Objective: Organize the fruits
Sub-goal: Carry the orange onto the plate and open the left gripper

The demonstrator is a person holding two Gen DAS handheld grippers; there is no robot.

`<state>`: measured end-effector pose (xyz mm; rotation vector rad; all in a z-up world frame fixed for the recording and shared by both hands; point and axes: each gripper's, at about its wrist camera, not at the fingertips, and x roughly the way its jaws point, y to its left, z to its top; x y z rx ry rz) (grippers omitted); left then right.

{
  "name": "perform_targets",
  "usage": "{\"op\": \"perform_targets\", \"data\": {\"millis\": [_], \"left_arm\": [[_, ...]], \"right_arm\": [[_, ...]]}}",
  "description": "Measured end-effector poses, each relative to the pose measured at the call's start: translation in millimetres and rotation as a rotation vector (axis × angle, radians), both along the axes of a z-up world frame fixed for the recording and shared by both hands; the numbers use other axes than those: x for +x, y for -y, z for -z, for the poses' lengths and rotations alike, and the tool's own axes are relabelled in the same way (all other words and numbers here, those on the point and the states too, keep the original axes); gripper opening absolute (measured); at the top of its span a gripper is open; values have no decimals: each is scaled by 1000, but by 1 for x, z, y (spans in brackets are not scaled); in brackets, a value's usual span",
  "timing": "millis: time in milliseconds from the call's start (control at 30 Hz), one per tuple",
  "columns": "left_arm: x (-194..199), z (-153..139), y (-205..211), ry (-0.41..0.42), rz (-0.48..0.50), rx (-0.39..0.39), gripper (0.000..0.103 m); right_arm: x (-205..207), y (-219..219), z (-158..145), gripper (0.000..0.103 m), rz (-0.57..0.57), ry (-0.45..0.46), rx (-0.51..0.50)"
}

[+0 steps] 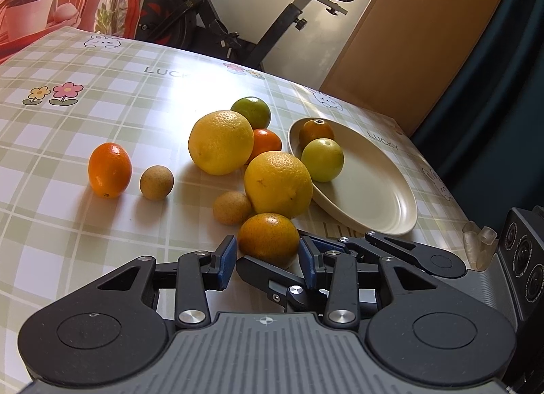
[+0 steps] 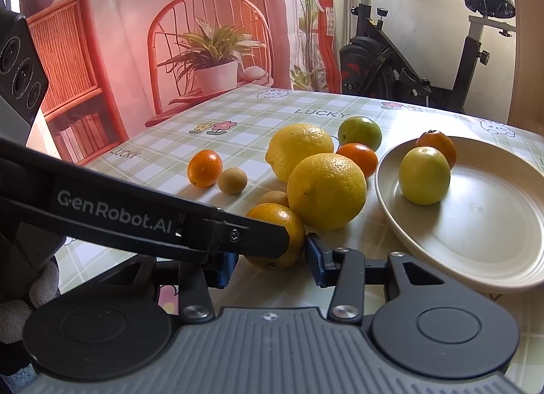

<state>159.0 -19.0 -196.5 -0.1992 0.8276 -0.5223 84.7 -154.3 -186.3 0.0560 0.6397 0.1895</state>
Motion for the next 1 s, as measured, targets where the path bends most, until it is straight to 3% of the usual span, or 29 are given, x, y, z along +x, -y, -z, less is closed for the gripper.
{"op": "perform_targets", "data": {"millis": [233, 700, 1000], "left_arm": [[-5, -7, 10, 46, 48, 31, 41], [10, -37, 57, 177, 159, 68, 41], [46, -30, 89, 137, 185, 62, 43]], "right_arm": [[-5, 1, -2, 45, 10, 14, -6], [-27, 29, -28, 45, 131, 151, 12], [-6, 68, -29, 45, 229, 173, 23]]}}
